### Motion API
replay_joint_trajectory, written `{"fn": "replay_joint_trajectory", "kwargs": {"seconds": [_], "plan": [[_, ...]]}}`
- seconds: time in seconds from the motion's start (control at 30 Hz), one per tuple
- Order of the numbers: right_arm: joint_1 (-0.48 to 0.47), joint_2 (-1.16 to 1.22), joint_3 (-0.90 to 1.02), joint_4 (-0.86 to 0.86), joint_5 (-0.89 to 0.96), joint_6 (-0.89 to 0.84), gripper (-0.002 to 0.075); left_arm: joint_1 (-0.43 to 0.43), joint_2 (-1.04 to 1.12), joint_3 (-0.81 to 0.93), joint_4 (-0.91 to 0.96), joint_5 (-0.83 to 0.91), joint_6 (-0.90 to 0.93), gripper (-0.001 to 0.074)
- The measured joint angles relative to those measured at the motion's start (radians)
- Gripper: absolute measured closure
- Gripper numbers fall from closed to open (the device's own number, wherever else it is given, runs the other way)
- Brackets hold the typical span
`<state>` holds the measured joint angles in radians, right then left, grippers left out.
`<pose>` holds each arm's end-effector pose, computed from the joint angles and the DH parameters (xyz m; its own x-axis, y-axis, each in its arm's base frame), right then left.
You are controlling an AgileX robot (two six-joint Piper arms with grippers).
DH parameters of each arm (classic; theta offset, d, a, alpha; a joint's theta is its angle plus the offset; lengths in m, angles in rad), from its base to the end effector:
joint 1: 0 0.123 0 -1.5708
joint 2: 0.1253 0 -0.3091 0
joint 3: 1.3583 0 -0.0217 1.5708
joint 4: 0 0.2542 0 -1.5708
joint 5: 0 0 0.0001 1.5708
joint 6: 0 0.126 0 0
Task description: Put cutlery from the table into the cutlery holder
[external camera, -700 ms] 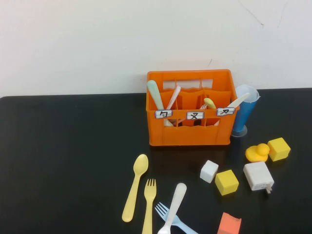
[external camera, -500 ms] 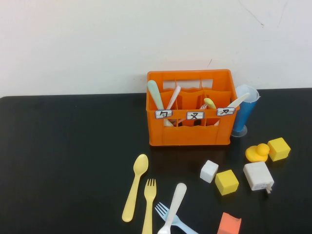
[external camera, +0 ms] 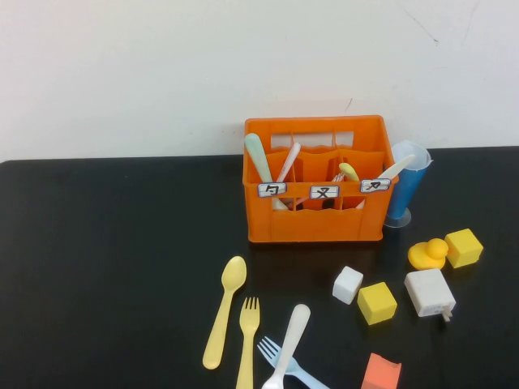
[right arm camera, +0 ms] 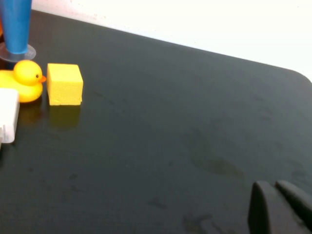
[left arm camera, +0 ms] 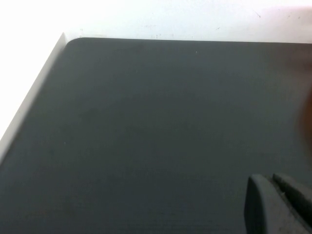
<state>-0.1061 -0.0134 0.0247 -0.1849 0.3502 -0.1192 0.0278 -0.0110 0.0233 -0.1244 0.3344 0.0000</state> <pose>0.0646 -0.0149 0.1649 -0.3008 -0.2580 -0.9181 0.0828 0.9520 -0.2946 0.0666 -0.0033 0.1668 -0.2538 -0.1243 -0.9592 -0.0183 0.9921 -0.1237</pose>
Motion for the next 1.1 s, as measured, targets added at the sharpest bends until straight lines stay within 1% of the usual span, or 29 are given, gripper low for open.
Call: {"fn": "replay_joint_trajectory", "kwargs": {"seconds": [1.1], "plan": [[0.000,0.000,0.000,0.000,0.000,0.000,0.0729,0.002,0.000,0.000,-0.015,-0.005,-0.009,0.0736]]}}
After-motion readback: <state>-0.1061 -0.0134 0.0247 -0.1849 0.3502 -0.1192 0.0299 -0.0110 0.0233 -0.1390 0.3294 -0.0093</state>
